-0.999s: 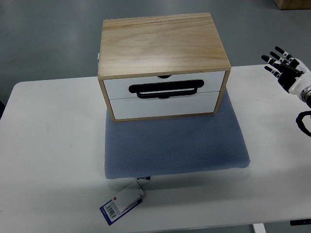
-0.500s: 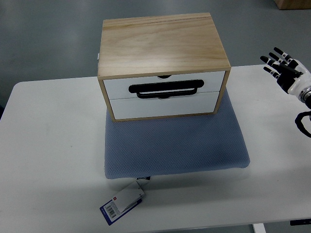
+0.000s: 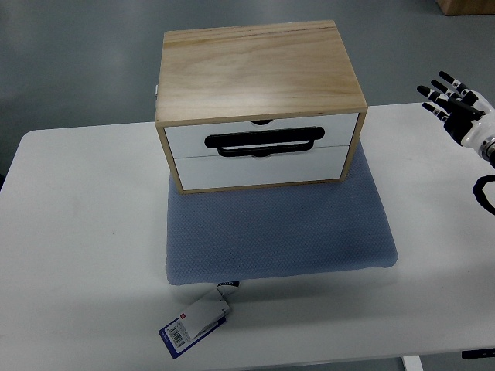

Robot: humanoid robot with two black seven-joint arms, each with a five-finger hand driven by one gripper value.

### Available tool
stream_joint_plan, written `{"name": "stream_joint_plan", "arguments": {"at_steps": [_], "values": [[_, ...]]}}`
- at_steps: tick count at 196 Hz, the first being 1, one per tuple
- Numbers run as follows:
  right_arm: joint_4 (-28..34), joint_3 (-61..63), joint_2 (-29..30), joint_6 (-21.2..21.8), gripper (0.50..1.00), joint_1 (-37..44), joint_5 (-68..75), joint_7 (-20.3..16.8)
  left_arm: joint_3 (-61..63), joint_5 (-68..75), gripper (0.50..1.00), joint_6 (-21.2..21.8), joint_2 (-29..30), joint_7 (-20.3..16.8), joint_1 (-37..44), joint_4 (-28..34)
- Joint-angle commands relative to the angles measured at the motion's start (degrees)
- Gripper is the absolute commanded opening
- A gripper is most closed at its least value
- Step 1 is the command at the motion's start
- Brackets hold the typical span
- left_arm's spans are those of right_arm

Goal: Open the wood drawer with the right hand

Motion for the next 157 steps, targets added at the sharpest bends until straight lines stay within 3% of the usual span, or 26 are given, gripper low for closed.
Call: {"name": "stream_joint_plan", "arguments": {"at_steps": [1,157], "values": [[0.02,-0.02,-0.05,0.53,0.932,0.03,-0.03,0.0,-0.09,0.01,1.0,-0.01,0.0,0.0,0.0,-0.09],[-0.06,0.25,-0.57,1.85,0.932,1.0,0.06,0.09,0.0,0.01,1.0,-0.01,0.0,0.0,0.0,0.0]]}}
